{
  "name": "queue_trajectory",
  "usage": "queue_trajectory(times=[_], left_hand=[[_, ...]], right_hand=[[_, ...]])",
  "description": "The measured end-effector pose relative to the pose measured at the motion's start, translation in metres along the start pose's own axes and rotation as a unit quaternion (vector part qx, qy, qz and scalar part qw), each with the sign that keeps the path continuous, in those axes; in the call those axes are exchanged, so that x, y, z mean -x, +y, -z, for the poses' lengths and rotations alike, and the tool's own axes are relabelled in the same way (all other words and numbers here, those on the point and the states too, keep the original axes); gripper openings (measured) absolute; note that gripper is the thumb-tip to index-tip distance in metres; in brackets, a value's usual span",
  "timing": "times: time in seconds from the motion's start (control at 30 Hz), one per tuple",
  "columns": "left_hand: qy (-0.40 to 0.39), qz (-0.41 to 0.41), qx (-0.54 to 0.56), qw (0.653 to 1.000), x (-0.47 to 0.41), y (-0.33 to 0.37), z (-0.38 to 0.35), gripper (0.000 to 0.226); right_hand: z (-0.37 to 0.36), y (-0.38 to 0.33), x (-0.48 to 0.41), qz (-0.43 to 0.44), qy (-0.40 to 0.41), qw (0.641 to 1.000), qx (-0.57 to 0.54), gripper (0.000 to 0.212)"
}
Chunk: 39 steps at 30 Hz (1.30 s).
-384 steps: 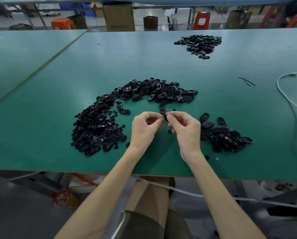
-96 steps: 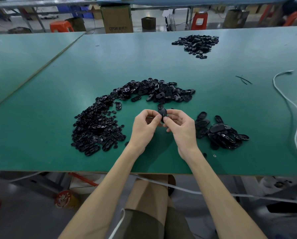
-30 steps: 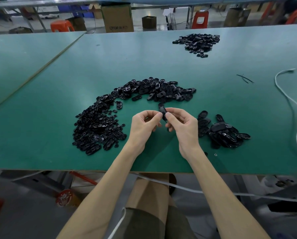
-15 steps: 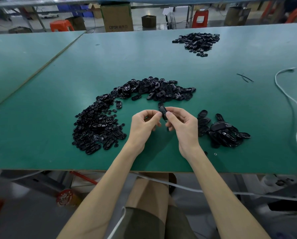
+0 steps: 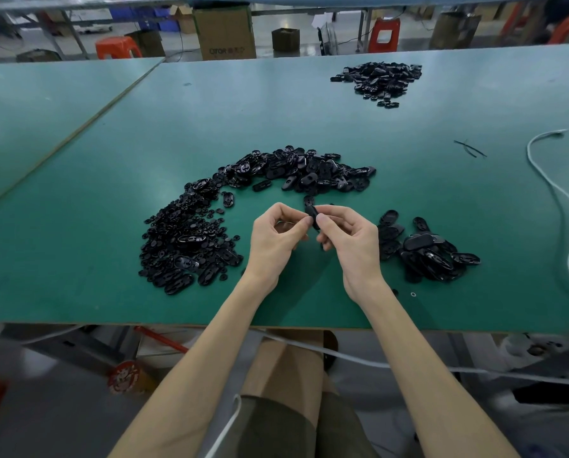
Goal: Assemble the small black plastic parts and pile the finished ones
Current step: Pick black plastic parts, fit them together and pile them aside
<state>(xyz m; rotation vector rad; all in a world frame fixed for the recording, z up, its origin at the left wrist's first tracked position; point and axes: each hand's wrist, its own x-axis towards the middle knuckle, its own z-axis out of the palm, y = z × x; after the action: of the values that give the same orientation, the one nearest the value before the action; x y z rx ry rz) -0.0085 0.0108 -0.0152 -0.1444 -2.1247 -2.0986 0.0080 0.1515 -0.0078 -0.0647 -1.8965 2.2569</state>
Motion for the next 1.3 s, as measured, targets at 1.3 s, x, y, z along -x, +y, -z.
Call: queue_trajectory(times=[1.3], left_hand=[[0.002,0.015,0.018,1.0,0.0009,0.004,-0.0018,0.015]], right_hand=[[0.0014,0.0034,-0.002,0.013,-0.008,1.0,0.004,0.015]])
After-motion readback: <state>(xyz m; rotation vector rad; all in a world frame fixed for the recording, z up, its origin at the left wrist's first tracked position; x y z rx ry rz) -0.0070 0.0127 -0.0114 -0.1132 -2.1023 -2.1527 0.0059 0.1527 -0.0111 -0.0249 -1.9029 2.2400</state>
